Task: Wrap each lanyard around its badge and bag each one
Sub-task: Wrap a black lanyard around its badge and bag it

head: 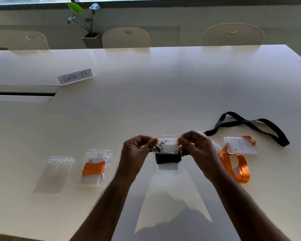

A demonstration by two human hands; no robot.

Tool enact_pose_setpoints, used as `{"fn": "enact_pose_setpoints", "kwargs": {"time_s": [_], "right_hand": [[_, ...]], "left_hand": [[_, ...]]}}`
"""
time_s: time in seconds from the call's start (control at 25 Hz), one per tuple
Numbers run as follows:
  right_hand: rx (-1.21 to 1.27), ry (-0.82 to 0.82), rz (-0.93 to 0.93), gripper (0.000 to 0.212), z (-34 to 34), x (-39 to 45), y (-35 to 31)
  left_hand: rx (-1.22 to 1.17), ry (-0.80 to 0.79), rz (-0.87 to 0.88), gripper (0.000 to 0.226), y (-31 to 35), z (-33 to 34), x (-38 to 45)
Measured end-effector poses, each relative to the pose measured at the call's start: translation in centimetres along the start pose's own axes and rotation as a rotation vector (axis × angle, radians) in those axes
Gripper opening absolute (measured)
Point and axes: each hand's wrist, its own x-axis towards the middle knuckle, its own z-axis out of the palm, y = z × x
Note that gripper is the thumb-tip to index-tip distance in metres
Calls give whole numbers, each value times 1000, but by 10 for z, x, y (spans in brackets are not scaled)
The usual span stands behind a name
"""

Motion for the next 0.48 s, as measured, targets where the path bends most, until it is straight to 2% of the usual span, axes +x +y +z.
{"fn": "enact_pose_setpoints", "kwargs": {"time_s": [0.24, 0.48], "right_hand": [[3, -16, 7, 12, -4, 0, 0], [10, -27, -4, 11, -3, 2, 0]], "left_hand": [[7, -137, -60, 22, 3, -11, 4], [80, -77, 12, 4, 1, -8, 2]]}}
